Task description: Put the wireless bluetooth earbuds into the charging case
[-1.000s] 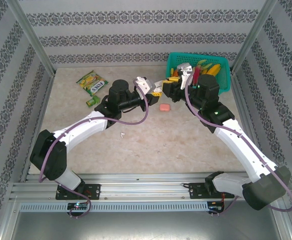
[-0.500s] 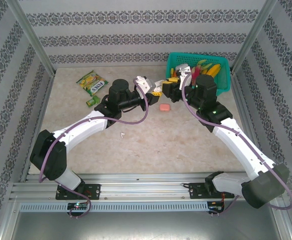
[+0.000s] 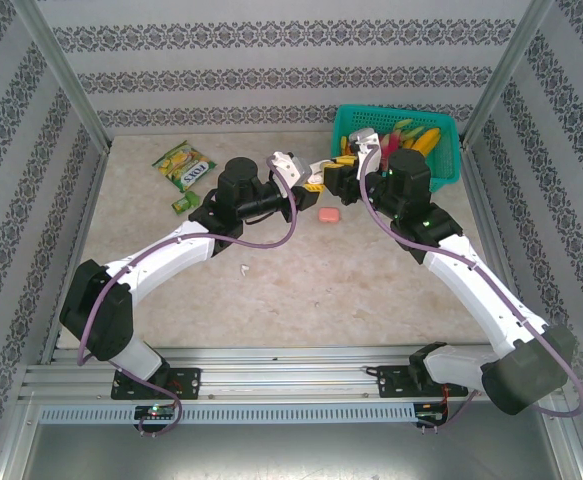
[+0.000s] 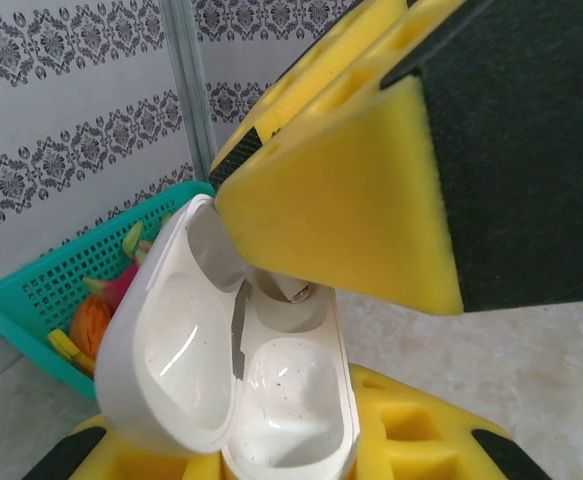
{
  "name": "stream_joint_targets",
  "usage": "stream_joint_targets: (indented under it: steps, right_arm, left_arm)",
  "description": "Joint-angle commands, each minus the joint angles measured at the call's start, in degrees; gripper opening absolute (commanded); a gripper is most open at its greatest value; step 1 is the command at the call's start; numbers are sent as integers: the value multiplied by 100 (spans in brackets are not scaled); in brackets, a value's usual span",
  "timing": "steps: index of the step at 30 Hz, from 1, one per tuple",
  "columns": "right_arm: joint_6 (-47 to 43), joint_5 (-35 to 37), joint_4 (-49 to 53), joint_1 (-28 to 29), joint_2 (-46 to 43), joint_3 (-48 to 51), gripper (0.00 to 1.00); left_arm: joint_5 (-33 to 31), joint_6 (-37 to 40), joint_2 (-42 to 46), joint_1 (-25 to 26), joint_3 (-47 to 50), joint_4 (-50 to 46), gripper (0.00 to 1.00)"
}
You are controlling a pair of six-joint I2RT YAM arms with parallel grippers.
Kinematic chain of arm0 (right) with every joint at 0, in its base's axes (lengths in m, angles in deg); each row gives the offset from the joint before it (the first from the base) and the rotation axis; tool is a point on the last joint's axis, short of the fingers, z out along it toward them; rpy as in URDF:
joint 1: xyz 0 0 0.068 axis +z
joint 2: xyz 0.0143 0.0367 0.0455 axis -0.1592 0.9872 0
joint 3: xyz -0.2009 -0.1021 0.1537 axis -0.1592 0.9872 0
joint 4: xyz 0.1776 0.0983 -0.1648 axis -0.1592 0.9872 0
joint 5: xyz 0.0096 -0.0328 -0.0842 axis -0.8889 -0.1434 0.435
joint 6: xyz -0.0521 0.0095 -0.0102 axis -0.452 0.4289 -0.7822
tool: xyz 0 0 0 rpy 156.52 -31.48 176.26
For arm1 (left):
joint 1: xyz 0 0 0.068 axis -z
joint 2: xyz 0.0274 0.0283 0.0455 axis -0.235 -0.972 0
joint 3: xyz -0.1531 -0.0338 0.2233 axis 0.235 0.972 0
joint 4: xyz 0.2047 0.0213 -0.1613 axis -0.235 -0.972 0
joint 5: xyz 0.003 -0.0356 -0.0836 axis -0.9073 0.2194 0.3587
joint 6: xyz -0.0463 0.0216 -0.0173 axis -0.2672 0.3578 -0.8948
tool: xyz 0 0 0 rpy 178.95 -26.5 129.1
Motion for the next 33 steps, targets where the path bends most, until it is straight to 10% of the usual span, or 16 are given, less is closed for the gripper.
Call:
stream_joint_targets:
  steps: [1, 33]
  right_arm:
    - [-246, 203, -96, 17, 31, 81, 29]
    - [-960, 1407, 204, 759, -4, 175, 43]
  left_arm:
    - [136, -80, 74, 103, -186, 49, 0]
    - [98, -194, -97, 103, -293, 55, 0]
